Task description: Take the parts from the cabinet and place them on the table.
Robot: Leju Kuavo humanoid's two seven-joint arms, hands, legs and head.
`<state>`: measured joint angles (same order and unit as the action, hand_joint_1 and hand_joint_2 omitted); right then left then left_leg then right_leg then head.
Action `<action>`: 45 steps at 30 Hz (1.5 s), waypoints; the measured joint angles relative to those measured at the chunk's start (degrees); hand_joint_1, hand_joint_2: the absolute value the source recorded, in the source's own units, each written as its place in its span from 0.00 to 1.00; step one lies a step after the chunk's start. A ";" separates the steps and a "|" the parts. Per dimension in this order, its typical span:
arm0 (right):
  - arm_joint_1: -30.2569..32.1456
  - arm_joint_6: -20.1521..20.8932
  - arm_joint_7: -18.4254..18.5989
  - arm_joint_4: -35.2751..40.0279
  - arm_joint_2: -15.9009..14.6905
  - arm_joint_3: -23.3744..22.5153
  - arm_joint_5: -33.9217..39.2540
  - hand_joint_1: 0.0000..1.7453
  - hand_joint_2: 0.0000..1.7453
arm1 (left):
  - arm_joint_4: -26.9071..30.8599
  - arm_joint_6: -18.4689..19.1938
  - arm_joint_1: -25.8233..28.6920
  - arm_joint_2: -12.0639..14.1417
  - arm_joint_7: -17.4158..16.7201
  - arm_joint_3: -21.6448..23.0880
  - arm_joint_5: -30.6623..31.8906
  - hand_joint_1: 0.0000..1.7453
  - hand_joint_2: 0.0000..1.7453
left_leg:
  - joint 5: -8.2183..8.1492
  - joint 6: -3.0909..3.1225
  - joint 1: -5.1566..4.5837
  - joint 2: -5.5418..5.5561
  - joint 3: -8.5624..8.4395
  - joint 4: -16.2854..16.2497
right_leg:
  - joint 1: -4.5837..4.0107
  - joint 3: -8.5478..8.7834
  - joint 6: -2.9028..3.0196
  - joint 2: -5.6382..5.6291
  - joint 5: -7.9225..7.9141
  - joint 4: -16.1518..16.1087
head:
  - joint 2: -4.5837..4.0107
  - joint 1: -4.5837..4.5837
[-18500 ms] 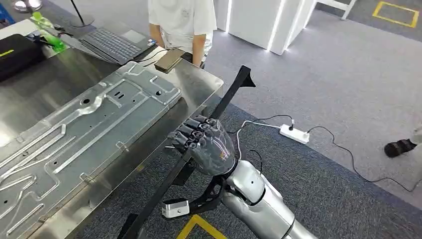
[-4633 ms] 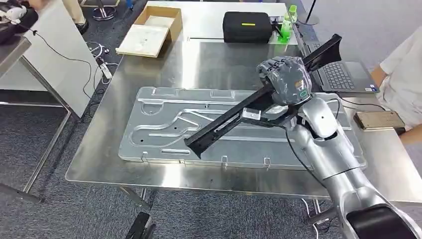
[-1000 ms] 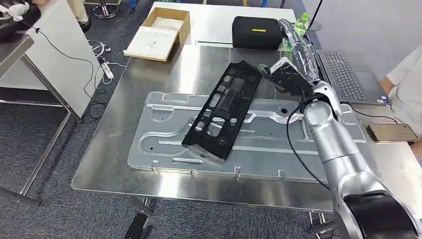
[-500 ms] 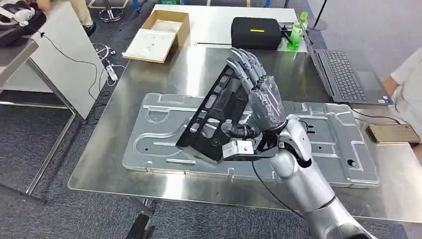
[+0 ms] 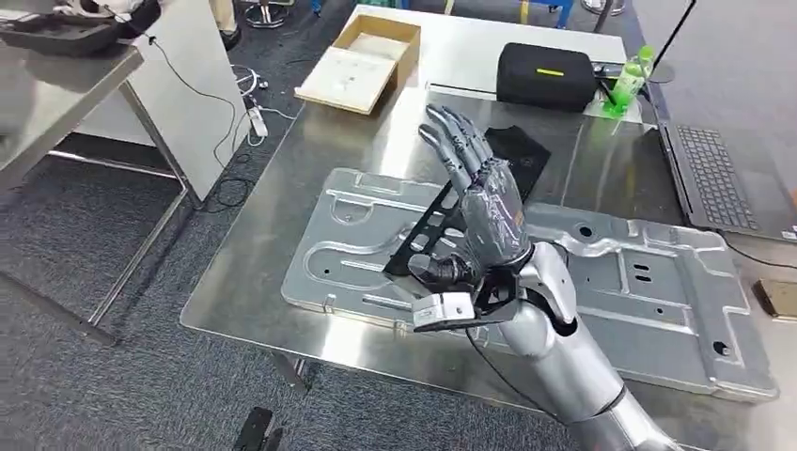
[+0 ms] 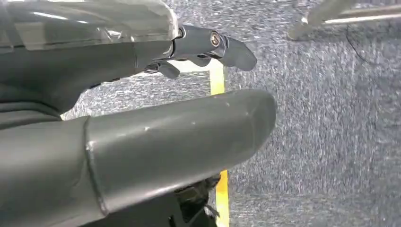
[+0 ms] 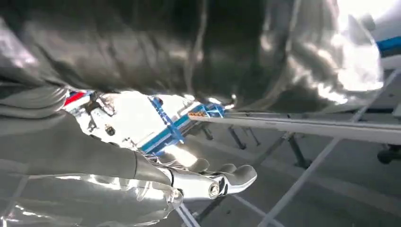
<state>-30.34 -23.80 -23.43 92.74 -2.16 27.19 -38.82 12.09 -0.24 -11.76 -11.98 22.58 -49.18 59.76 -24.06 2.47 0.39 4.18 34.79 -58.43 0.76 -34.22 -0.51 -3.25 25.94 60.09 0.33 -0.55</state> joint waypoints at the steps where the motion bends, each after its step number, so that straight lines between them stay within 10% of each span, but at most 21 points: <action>1: 0.17 -0.07 -0.02 0.00 0.00 0.00 0.13 0.00 0.00 | 0.00 0.00 -0.04 0.02 0.07 -0.02 0.00 0.00 0.00 | 0.02 -0.48 -0.34 0.44 0.41 -0.24 | 0.01 0.41 0.16 -1.27 0.51 -1.11 | 0.00 -0.04; 5: 0.39 -0.26 -0.44 0.09 0.02 0.00 0.50 0.00 0.00 | 0.00 -0.37 0.56 0.24 0.07 -0.22 -0.09 0.00 0.00 | 0.47 -2.11 -0.10 2.33 0.90 0.25 | 0.26 0.73 0.99 1.03 -0.19 -2.10 | 0.00 0.00; 8: 0.52 -0.50 -0.50 0.09 0.15 0.00 0.50 0.00 0.00 | 0.00 -0.42 0.56 0.50 0.02 -0.26 0.00 0.00 0.00 | -4.40 -2.66 0.07 -2.57 4.12 -7.26 | 0.13 1.14 1.79 3.22 -0.35 -2.58 | 0.00 -0.29; 11: 1.20 -0.68 -0.52 0.07 0.15 0.00 0.50 0.00 0.00 | 0.00 -0.44 0.75 0.63 -0.11 -0.28 0.02 0.00 0.00 | -7.56 -3.42 0.57 -3.46 8.59 -16.79 | 0.00 1.09 1.90 5.44 -0.16 -2.51 | 0.00 -0.31; 14: 1.40 -0.87 -0.63 0.09 0.15 0.00 0.48 0.00 0.00 | 0.00 -0.44 0.75 0.87 -0.11 -0.28 0.02 0.00 0.00 | -1.57 -3.62 0.93 -4.81 2.89 -6.24 | 0.12 1.27 1.41 7.21 0.22 -2.17 | 0.00 -0.31; 16: 1.40 -0.90 -0.66 0.11 0.15 0.00 0.50 0.00 0.00 | 0.00 -0.44 0.40 1.01 -0.11 -0.28 0.02 0.00 0.00 | -1.09 -2.93 0.18 -8.59 -0.28 -0.31 | -0.43 1.27 0.66 8.05 0.75 -1.63 | 0.00 -0.33; 20: 1.42 -0.96 -0.74 0.11 0.46 0.00 0.46 0.00 0.00 | 0.00 -0.46 0.42 1.14 -0.13 -0.41 0.00 0.00 0.00 | -0.45 -1.48 0.20 -6.08 0.09 0.06 | -0.40 1.69 -0.45 9.98 0.91 -1.78 | 0.00 -0.20; 23: 1.37 -1.22 -0.98 0.11 0.48 0.00 0.26 0.00 0.00 | 0.00 -0.46 0.14 1.14 -0.31 -0.44 -0.17 0.00 0.00 | 0.19 -0.49 0.59 -4.55 -0.02 0.59 | 0.13 -0.87 -1.10 4.72 5.47 4.45 | 0.00 -0.15; 26: 1.54 -1.25 -1.01 -0.13 0.46 0.00 0.26 0.00 0.00 | 0.00 -0.44 0.05 1.16 -0.42 -0.46 -0.22 0.00 0.00 | 0.23 -0.35 0.42 -2.49 0.19 0.42 | 0.10 -6.38 -1.22 3.70 9.33 15.43 | 0.00 -0.17; 28: 1.54 -1.25 -1.01 -0.24 0.48 0.00 0.24 0.00 0.00 | 0.00 -0.44 0.17 1.18 -0.44 -0.50 -0.22 0.00 0.00 | 0.20 -0.39 0.42 -1.04 0.19 0.20 | 0.11 -5.27 -0.98 3.57 6.00 12.29 | 0.00 -0.17; 30: 1.44 -1.27 -1.01 -0.24 0.48 0.00 0.22 0.00 0.00 | 0.00 -0.44 0.08 1.18 -0.44 -0.50 -0.22 0.00 0.00 | 0.13 -0.54 0.42 0.57 0.08 -0.01 | 0.18 -0.46 -0.44 1.43 0.25 1.81 | 0.00 -0.15; 31: 1.43 -1.27 -1.01 -0.26 0.48 0.00 0.17 0.00 0.00 | 0.00 -0.44 0.07 1.16 -0.44 -0.50 -0.22 0.00 0.00 | 0.11 -0.78 0.30 1.08 0.19 -0.06 | 0.21 0.54 -0.07 -0.87 0.83 -0.43 | 0.00 -0.18; 35: 1.16 -1.29 -1.01 -0.24 0.63 0.00 0.04 0.00 0.00 | 0.00 -0.42 0.22 1.18 -0.44 -0.59 -0.50 0.00 0.00 | 0.61 -2.47 0.58 3.20 0.82 0.32 | -0.12 0.74 0.39 0.73 0.56 -1.17 | 0.00 -0.15; 36: 0.91 -1.27 -1.03 -0.28 0.94 0.02 -0.02 0.00 0.00 | 0.00 -0.42 0.24 1.40 -0.44 -0.72 -0.81 0.00 0.00 | 0.40 -2.63 0.50 2.64 0.97 0.04 | 0.59 1.00 0.91 1.54 0.14 -1.88 | 0.00 -0.17; 38: 0.17 -1.20 -1.18 -0.46 1.40 0.02 -0.13 0.00 0.00 | 0.00 -0.42 0.02 1.38 -0.37 -0.81 -1.05 0.00 0.00 | -2.68 -2.97 0.30 -2.20 3.03 -4.56 | 0.45 1.16 1.68 2.72 0.06 -2.14 | 0.00 -0.33; 41: -0.79 -0.87 -1.20 -1.12 1.46 0.04 -0.22 0.00 0.00 | 0.00 -0.42 -0.33 1.38 -0.11 -0.98 -1.55 0.00 0.00 | -7.58 -3.46 0.57 -3.47 8.67 -16.47 | 0.07 1.06 1.89 5.04 0.19 -2.00 | 0.00 -0.35; 43: -1.59 -0.70 -1.20 -1.62 1.60 0.07 -0.31 0.00 0.00 | 0.00 -0.53 -0.20 1.38 -0.11 -1.03 -1.79 0.00 0.00 | -5.20 -3.60 0.72 -3.83 7.56 -14.45 | 0.05 1.07 1.74 6.49 0.39 -1.81 | 0.00 -0.33; 45: -2.74 -0.22 -1.18 -2.01 1.92 0.50 -0.35 0.00 0.00 | 0.00 -0.88 -0.25 1.44 -0.11 -1.20 -2.19 0.00 0.00 | -0.63 -3.40 0.71 -5.45 2.27 -4.87 | 0.08 1.14 1.41 7.68 0.79 -1.40 | 0.00 -0.33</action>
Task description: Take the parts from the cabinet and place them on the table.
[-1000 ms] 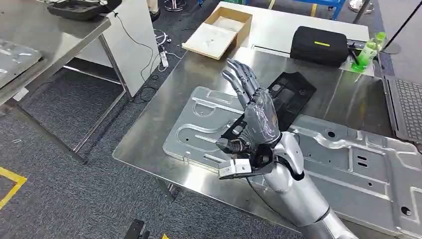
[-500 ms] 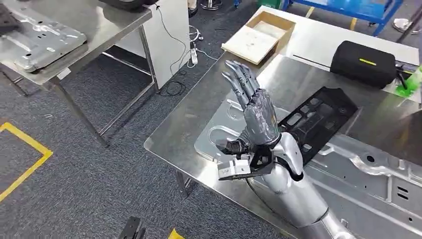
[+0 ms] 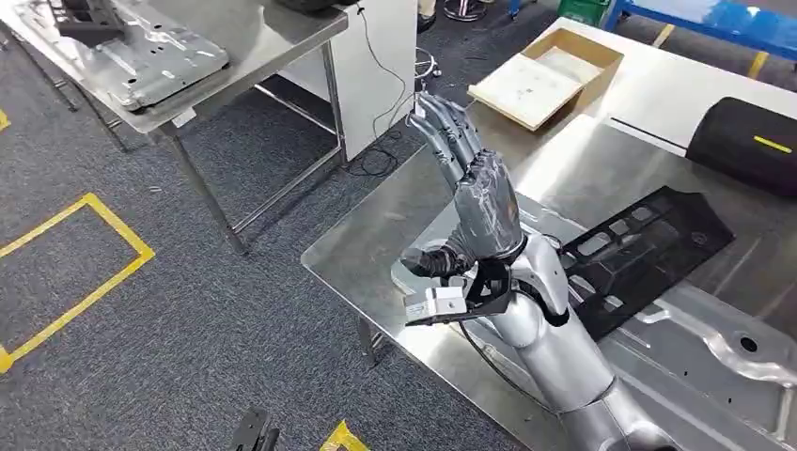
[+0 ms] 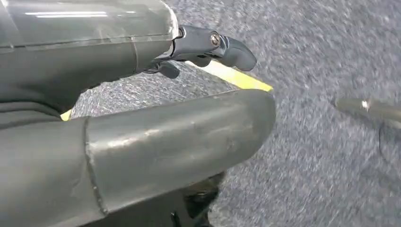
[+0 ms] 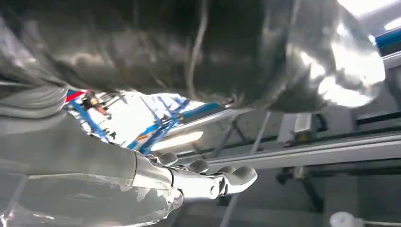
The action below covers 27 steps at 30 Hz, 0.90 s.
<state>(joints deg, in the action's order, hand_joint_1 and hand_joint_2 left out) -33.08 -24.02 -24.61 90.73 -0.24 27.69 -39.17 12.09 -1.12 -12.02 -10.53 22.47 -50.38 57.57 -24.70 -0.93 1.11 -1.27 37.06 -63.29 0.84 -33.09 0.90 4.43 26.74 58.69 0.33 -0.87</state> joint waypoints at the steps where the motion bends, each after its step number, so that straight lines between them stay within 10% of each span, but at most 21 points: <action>1: -0.56 0.39 0.00 -0.17 0.24 0.33 -0.05 0.00 0.00 | 0.00 0.00 -0.06 0.04 -0.02 -0.15 -0.04 0.00 0.00 | -0.09 0.25 -0.24 -2.57 -1.77 3.95 | -0.18 0.06 -0.31 0.47 0.25 0.24 | 0.00 0.00; 6: -1.89 0.59 0.79 -1.23 1.34 1.66 -0.22 0.00 0.00 | 0.00 0.37 0.64 0.24 -0.37 -0.66 0.00 0.00 0.00 | 0.42 2.39 -0.59 0.16 -1.97 4.77 | -0.64 0.47 -1.81 2.71 0.68 0.09 | 0.00 0.07; 8: -1.90 0.26 0.79 -1.60 1.38 1.81 -0.26 0.00 0.00 | 0.00 0.37 0.87 0.22 -0.39 -0.66 0.09 0.00 0.00 | 0.79 3.01 -0.34 1.13 -1.95 5.11 | 0.01 -0.86 -2.29 -1.97 3.68 3.85 | 0.00 0.09; 11: -0.66 -0.20 0.79 -2.34 1.31 1.90 -0.26 0.00 0.00 | 0.00 0.18 1.11 0.22 -0.37 -0.66 0.18 0.00 0.00 | 0.91 3.41 -0.45 3.12 -1.76 5.06 | -0.04 -6.84 -2.55 -3.99 8.79 15.99 | 0.00 0.09; 13: 0.21 -0.61 0.77 -2.84 1.25 1.95 -0.26 0.00 0.00 | 0.00 0.18 1.68 0.22 -0.26 -0.68 0.11 0.00 0.00 | 0.91 3.40 -0.51 4.55 -1.77 4.96 | -0.06 -7.22 -2.38 -4.14 6.66 15.56 | 0.00 0.09; 16: 0.27 -0.72 0.72 -3.19 1.25 2.03 -0.31 0.00 0.00 | 0.00 0.18 1.84 0.22 0.15 -0.70 -0.09 0.00 0.00 | 0.87 3.29 -0.49 6.63 -1.80 4.79 | -0.07 -1.23 -1.40 -7.10 -0.81 1.89 | 0.00 0.09; 17: 0.29 -0.72 0.72 -3.32 1.25 2.06 -0.35 0.00 0.00 | 0.00 0.13 1.77 0.15 0.18 -0.72 -0.17 0.00 0.00 | 0.88 2.89 -0.75 7.05 -1.50 4.63 | 0.09 -0.67 -1.08 -9.05 -0.07 0.57 | 0.00 0.04; 21: 0.05 -0.77 0.72 -3.61 1.25 2.25 -0.70 0.00 0.00 | 0.00 0.48 2.17 0.20 0.53 -1.05 -0.70 0.00 0.00 | 1.44 1.12 -0.47 9.15 -1.02 5.33 | 0.02 -0.31 -0.53 -7.03 -0.54 -0.49 | 0.00 0.09; 23: -0.04 -0.81 0.70 -3.67 1.31 2.32 -0.90 0.00 0.00 | 0.00 0.57 2.31 0.26 0.61 -1.20 -0.94 0.00 0.00 | -0.63 0.90 -0.67 3.81 0.00 2.41 | 0.30 0.44 0.10 -5.47 -0.94 -1.49 | 0.00 -0.02; 27: 0.15 -0.81 0.70 -4.09 1.31 2.40 -0.99 0.00 0.00 | 0.00 0.81 2.52 0.15 0.57 -1.25 -0.94 0.00 0.00 | -6.61 -0.01 -0.01 1.91 7.08 -11.99 | 0.07 0.50 0.36 -2.34 -0.61 -1.40 | 0.00 -0.02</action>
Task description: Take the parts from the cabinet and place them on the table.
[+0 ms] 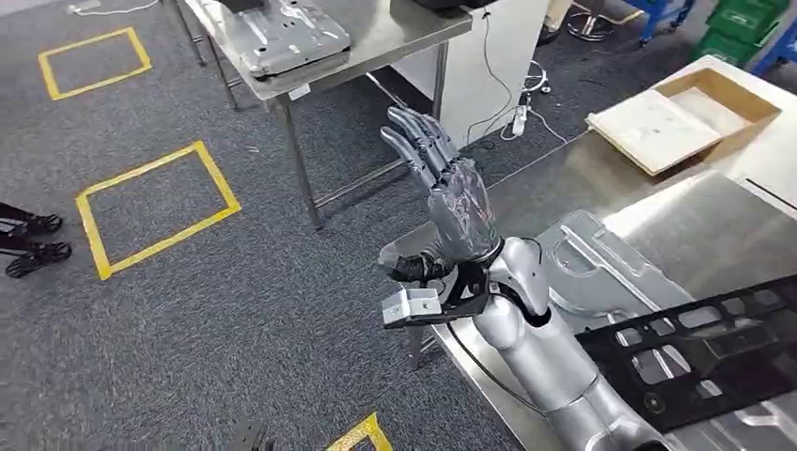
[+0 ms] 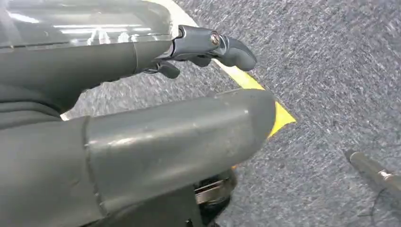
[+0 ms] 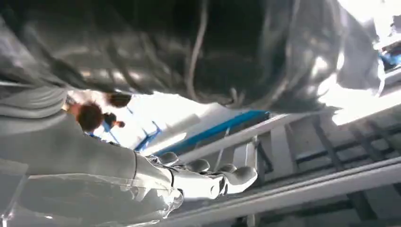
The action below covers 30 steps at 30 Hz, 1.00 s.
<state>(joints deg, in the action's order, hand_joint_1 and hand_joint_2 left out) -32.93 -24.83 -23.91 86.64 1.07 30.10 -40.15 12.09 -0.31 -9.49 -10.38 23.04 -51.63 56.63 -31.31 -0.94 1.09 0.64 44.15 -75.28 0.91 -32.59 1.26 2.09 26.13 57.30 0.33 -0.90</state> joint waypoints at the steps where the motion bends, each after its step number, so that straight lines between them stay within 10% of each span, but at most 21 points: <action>1: 0.04 -0.02 0.02 -0.13 0.00 0.02 0.04 0.00 0.00 | 0.00 0.11 0.22 0.00 -0.06 0.00 0.04 0.00 0.00 | 1.22 -0.20 0.20 -0.23 -0.42 0.90 | 0.01 0.06 -0.15 0.72 0.13 0.06 | 0.00 0.00; 4: 0.02 -0.20 0.02 -0.15 0.00 0.06 0.09 0.00 0.00 | 0.00 0.15 0.31 0.00 -0.09 0.00 0.15 0.00 0.00 | 7.79 -0.22 0.39 -2.32 -7.52 14.06 | 0.14 0.42 -0.81 2.55 0.93 0.66 | 0.00 0.00; 5: 0.03 -0.22 0.02 -0.15 0.00 0.04 0.09 0.00 0.00 | 0.00 0.20 0.18 -0.07 -0.09 0.00 0.20 0.00 0.00 | 6.65 0.09 -0.21 -4.74 -8.52 16.13 | -0.11 0.41 -1.21 3.01 1.22 0.84 | 0.00 0.00; 10: 0.15 -0.72 0.11 -0.11 -0.02 0.13 0.20 0.00 0.00 | 0.00 0.31 0.41 0.02 -0.24 0.00 0.50 0.00 0.00 | 7.28 2.35 -0.15 -1.72 -8.47 16.64 | -0.28 0.64 -2.64 4.36 1.99 1.19 | 0.00 0.13; 12: 0.35 -1.11 0.07 -0.02 -0.04 0.11 0.24 0.00 0.00 | 0.00 0.31 0.18 0.02 -0.24 -0.02 0.65 0.00 0.00 | 7.42 2.97 -0.10 -0.86 -8.40 16.73 | 0.11 -1.19 -2.82 -0.16 5.28 5.78 | 0.00 0.15; 15: 1.93 -1.55 0.07 -0.02 -0.37 -0.07 0.33 0.00 0.00 | 0.00 0.28 -0.12 0.02 -0.24 0.00 1.01 0.00 0.00 | 7.42 3.34 -0.31 1.14 -8.38 16.72 | -0.10 -7.24 -2.74 -1.70 9.89 17.66 | 0.00 0.15; 18: 2.73 -1.79 0.02 0.04 -0.48 -0.13 0.44 0.00 0.00 | 0.00 0.31 -0.10 0.18 -0.24 0.00 1.01 0.00 0.00 | 7.46 3.36 -0.50 3.41 -8.48 16.63 | -0.15 -5.60 -2.07 -2.16 4.49 12.41 | 0.00 0.13; 20: 2.71 -1.83 0.00 0.24 -0.48 -0.15 0.46 0.00 0.00 | 0.00 0.11 -0.28 0.22 -0.35 0.00 0.90 0.00 0.00 | 7.50 3.28 -0.45 4.67 -8.53 16.61 | -0.17 -1.59 -1.19 -6.42 0.17 3.16 | 0.00 0.13; 21: 2.76 -1.84 0.00 0.24 -0.48 -0.15 0.48 0.00 0.00 | 0.00 -0.02 -0.41 0.22 -0.59 -0.02 0.81 0.00 0.00 | 7.53 2.84 -0.77 5.13 -8.16 16.38 | 0.08 -1.18 -0.87 -8.21 0.68 2.07 | 0.00 0.11; 25: 2.37 -1.82 -0.04 0.37 -0.35 -0.07 0.61 0.00 0.00 | 0.00 -0.37 -0.20 0.74 -0.79 -0.20 -0.09 0.00 0.00 | 8.09 1.15 -0.29 7.26 -7.62 16.87 | 0.27 -0.56 -0.60 -5.71 0.24 0.78 | 0.00 0.15; 27: 2.11 -1.81 -0.02 0.37 -0.26 -0.02 0.61 0.00 0.00 | 0.00 -0.35 -0.10 0.81 -0.76 -0.26 -0.13 0.00 0.00 | 5.79 0.89 -0.59 1.45 -6.33 13.60 | 0.14 0.16 -0.19 -3.94 0.13 0.17 | 0.00 -0.04; 30: 2.09 -1.81 -0.02 0.17 -0.26 0.02 0.68 0.00 0.00 | 0.00 -0.46 -0.25 0.83 -0.79 -0.39 -0.24 0.00 0.00 | 0.09 0.19 -0.12 0.00 -0.16 0.93 | -0.16 0.19 0.14 -0.98 0.43 0.28 | 0.00 -0.04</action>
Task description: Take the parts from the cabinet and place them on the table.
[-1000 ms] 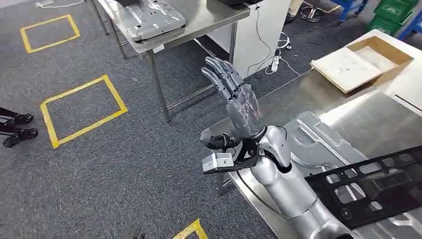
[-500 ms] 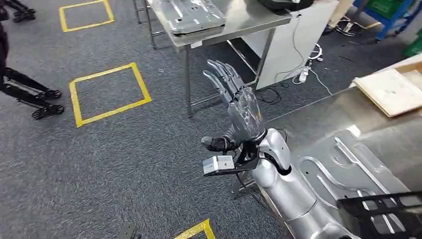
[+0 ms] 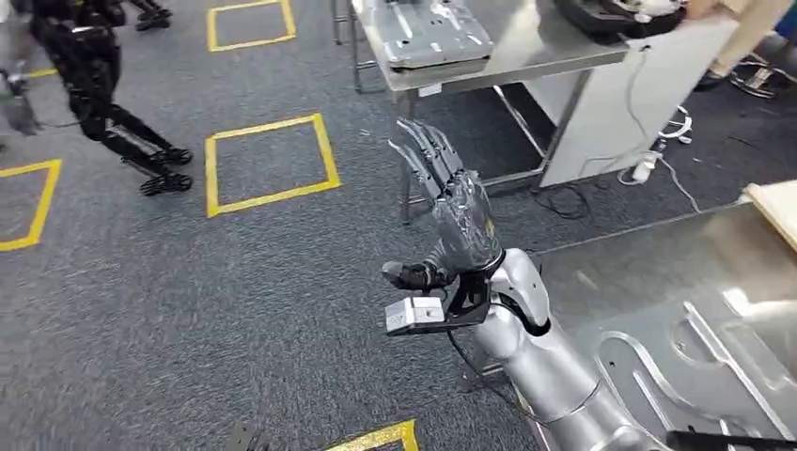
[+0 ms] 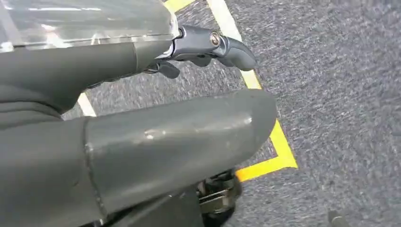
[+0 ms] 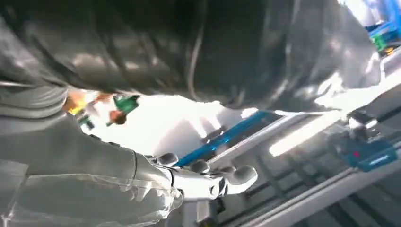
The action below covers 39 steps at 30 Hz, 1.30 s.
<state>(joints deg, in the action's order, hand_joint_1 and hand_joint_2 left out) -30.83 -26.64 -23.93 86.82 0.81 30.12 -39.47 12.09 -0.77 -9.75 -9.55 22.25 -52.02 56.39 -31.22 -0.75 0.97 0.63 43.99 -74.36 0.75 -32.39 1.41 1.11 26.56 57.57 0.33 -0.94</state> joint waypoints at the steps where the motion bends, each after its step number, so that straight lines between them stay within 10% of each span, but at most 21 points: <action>1: 0.00 0.00 0.00 -0.13 0.00 0.04 0.00 0.00 0.00 | 0.00 0.00 0.19 0.00 -0.07 -0.02 -0.02 0.00 0.00 | 0.16 -0.19 0.09 -0.12 0.55 -1.24 | -0.01 0.02 -0.05 0.73 0.06 0.02 | 0.00 0.00; 4: -0.07 0.00 0.00 -0.24 0.00 0.07 0.02 0.00 0.00 | 0.00 -0.07 0.51 0.13 -0.09 -0.07 -0.04 0.00 0.00 | 5.80 -0.30 0.30 -1.04 -4.96 8.66 | 0.03 0.21 -0.45 2.72 0.53 0.34 | 0.00 -0.02; 6: -0.25 0.00 0.00 -0.24 0.00 0.07 0.02 0.00 0.00 | 0.00 -0.07 0.28 0.22 -0.09 -0.09 -0.04 0.00 0.00 | 6.31 0.33 -0.58 -4.97 -8.68 15.18 | -0.50 0.14 -1.12 3.75 1.17 0.94 | 0.00 -0.02; 10: -0.39 0.00 0.00 -0.33 0.00 0.17 0.04 0.00 0.00 | 0.00 -0.09 0.57 0.33 -0.11 -0.30 -0.17 0.00 0.00 | 6.75 1.82 -0.50 -2.15 -8.29 15.58 | -0.60 0.62 -2.05 5.60 1.51 0.85 | 0.00 0.07; 13: -0.78 0.00 0.00 -0.31 -0.04 0.17 0.04 0.00 0.00 | 0.00 -0.02 0.32 0.35 -0.09 -0.46 -0.42 0.00 0.00 | 7.16 2.88 -0.21 -0.79 -8.46 15.99 | -0.01 -2.09 -2.68 0.28 5.97 7.26 | 0.00 0.13; 16: -0.63 0.18 0.02 -0.72 -0.22 0.20 0.11 0.00 0.00 | 0.00 0.15 0.13 0.31 -0.07 -0.52 -0.52 0.00 0.00 | 7.15 3.05 -0.38 1.13 -8.42 15.95 | -0.01 -7.80 -2.77 -0.74 9.65 18.16 | 0.00 0.13; 18: -0.69 0.17 0.02 -0.85 -0.24 0.20 0.11 0.00 0.00 | 0.00 0.15 0.22 0.31 -0.07 -0.55 -0.46 0.00 0.00 | 7.15 3.05 -0.37 2.54 -8.50 15.87 | 0.00 -6.75 -2.58 -0.82 6.17 14.89 | 0.00 0.11; 20: -0.95 0.17 0.02 -0.85 -0.24 0.20 0.11 0.00 0.00 | 0.00 0.11 0.12 0.22 -0.09 -0.55 -0.39 0.00 0.00 | 7.11 2.94 -0.35 4.05 -8.64 15.71 | 0.13 -2.21 -2.11 -2.50 0.45 4.88 | 0.00 0.13; 21: -1.10 0.17 0.02 -0.90 -0.24 0.20 0.11 0.00 0.00 | 0.00 0.04 0.10 0.17 -0.11 -0.55 -0.37 0.00 0.00 | 7.13 2.70 -0.36 4.54 -8.39 15.65 | 0.24 -1.23 -1.82 -5.37 0.61 2.65 | 0.00 0.13; 25: -1.28 0.24 0.02 -0.98 -0.28 0.24 0.13 0.00 0.00 | 0.00 -0.02 0.12 0.20 -0.20 -0.63 -0.35 0.00 0.00 | 7.79 0.86 0.03 6.91 -7.58 15.91 | -0.12 -0.97 -1.32 -4.04 0.51 1.42 | 0.00 0.11; 26: -1.35 0.24 0.02 -0.98 -0.22 0.26 0.15 0.00 0.00 | 0.00 -0.05 0.14 0.35 -0.24 -0.70 -0.33 0.00 0.00 | 7.44 0.74 0.07 6.49 -7.41 15.59 | 0.59 -0.64 -0.86 -3.25 0.18 0.72 | 0.00 0.11; 28: -1.52 0.30 0.04 -1.03 -0.20 0.26 0.15 0.00 0.00 | 0.00 -0.04 0.05 0.37 -0.26 -0.72 -0.17 0.00 0.00 | 4.39 0.50 -0.28 1.67 -5.46 10.87 | 0.24 -0.20 -0.22 -1.88 0.18 0.44 | 0.00 -0.04; 30: -1.42 0.31 0.07 -1.11 -0.20 0.26 0.15 0.00 0.00 | 0.00 -0.04 -0.19 0.35 -0.28 -0.72 -0.09 0.00 0.00 | 0.51 0.22 -0.14 0.27 -1.23 2.08 | -0.09 -0.22 0.04 -0.27 0.32 0.57 | 0.00 -0.02; 32: -1.35 0.33 0.07 -1.24 -0.20 0.35 0.17 0.00 0.00 | 0.00 -0.04 -0.03 0.31 -0.28 -0.72 0.07 0.00 0.00 | 0.39 -0.01 -0.06 -0.09 0.43 -1.35 | -0.20 -0.26 0.07 1.15 0.50 0.72 | 0.00 -0.04; 34: -1.37 0.33 0.07 -1.27 -0.20 0.37 0.17 0.00 0.00 | 0.00 -0.07 0.06 0.33 -0.31 -0.74 0.04 0.00 0.00 | 4.25 0.11 -0.05 -0.64 -3.09 5.07 | -0.21 -0.17 -0.11 2.37 0.82 1.01 | 0.00 -0.04; 36: -1.41 0.33 0.07 -1.27 -0.20 0.37 0.17 0.00 0.00 | 0.00 -0.07 -0.15 0.37 -0.30 -0.74 0.04 0.00 0.00 | 6.45 0.54 -0.38 -4.22 -8.06 14.72 | -0.34 0.07 -0.54 3.51 1.33 1.33 | 0.00 -0.04; 39: -1.48 0.33 0.07 -1.27 -0.22 0.46 0.17 0.00 0.00 | 0.00 -0.07 -0.26 0.39 -0.31 -0.76 0.04 0.00 0.00 | 6.62 1.60 -1.02 -2.83 -8.07 15.10 | -0.80 0.13 -1.16 4.78 1.44 1.30 | 0.00 0.00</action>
<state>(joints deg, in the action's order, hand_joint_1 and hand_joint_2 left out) -32.31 -26.32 -23.87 85.55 0.59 30.58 -39.30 12.09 -0.83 -10.01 -9.16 21.94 -52.78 56.43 -24.59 0.85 -0.05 -2.20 35.92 -59.26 -0.05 -32.26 0.25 5.89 28.00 58.87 0.33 -0.94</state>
